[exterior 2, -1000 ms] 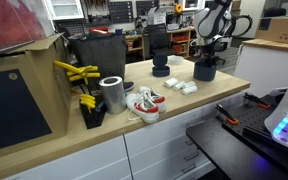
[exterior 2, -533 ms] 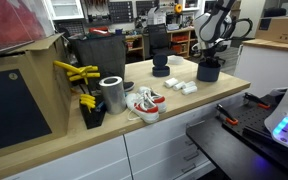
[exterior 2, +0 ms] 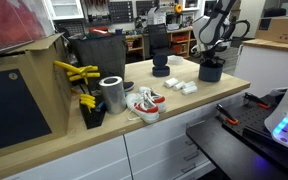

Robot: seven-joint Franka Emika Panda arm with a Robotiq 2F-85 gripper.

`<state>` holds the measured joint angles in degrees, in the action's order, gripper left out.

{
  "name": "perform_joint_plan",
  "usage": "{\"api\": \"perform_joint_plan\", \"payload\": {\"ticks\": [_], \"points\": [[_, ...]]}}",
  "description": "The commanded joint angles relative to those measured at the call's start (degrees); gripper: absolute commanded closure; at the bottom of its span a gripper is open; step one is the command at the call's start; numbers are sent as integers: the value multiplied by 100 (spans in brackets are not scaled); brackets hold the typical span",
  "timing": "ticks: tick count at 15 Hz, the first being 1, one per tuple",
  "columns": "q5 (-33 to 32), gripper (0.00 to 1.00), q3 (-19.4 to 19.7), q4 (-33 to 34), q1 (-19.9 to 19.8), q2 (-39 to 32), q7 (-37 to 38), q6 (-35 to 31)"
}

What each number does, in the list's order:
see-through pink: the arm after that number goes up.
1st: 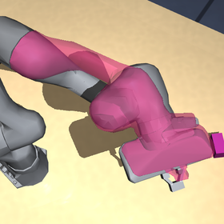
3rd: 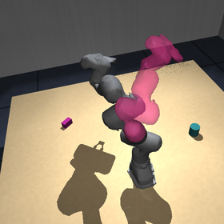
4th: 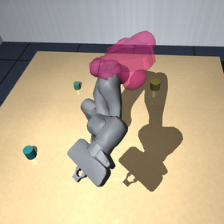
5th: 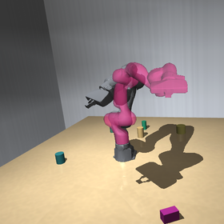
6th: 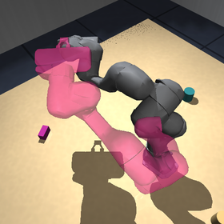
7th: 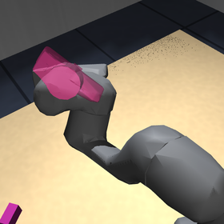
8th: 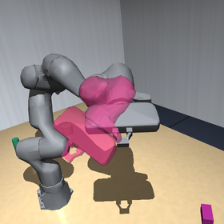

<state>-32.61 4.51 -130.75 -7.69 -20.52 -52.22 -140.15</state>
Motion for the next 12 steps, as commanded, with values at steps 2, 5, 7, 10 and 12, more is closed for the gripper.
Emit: {"api": "perform_joint_plan", "payload": {"ticks": [2,5,7,10,12], "points": [[119,99,22,173,39,-10,82,246],[552,100,-48,274,18,81,11,657],[881,100,-90,377,5,138,36,974],[1316,100,-136,585,4,158,157,1316],[1415,100,-133,703,32,118,248,1413]]}}
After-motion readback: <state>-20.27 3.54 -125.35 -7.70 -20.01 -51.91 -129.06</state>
